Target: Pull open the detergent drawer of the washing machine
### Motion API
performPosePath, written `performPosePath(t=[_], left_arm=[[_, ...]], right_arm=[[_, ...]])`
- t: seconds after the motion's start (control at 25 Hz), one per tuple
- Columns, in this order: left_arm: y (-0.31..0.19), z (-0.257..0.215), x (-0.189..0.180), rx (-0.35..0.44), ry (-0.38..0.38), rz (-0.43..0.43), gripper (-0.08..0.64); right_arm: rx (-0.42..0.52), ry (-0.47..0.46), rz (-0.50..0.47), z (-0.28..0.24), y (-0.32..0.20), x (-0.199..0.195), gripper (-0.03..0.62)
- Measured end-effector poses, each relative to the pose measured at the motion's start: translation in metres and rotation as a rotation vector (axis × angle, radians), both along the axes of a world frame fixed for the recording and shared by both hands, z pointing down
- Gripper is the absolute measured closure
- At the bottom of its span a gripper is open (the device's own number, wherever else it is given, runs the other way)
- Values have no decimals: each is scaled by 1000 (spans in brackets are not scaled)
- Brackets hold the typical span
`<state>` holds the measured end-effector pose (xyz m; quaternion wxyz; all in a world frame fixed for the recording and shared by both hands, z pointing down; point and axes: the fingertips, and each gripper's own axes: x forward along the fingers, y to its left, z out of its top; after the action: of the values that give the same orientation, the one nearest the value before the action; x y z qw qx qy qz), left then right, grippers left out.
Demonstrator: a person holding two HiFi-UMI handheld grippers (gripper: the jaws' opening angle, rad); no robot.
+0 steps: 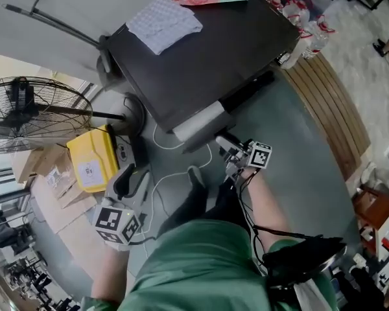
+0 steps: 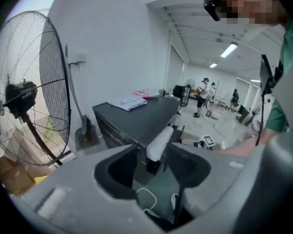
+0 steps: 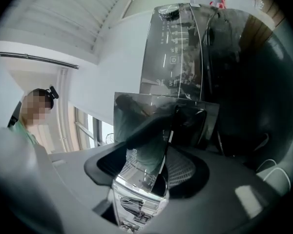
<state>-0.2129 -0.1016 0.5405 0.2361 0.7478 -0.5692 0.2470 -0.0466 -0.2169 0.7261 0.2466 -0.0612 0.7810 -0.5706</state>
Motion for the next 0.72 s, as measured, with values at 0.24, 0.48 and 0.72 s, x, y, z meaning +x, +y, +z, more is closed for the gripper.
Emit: performPosePath(t=[0.24, 0.48, 0.72], left_arm=[[-16, -10, 30, 34, -12, 99, 373], [-24, -6, 44, 20, 31, 141, 373], [-34, -3, 68, 18, 23, 221, 373]], right_arm=[[-16, -15, 22, -2, 18, 24, 357], [-33, -17, 46, 0, 52, 58, 357], [-46, -13, 61, 0, 81, 87, 357]])
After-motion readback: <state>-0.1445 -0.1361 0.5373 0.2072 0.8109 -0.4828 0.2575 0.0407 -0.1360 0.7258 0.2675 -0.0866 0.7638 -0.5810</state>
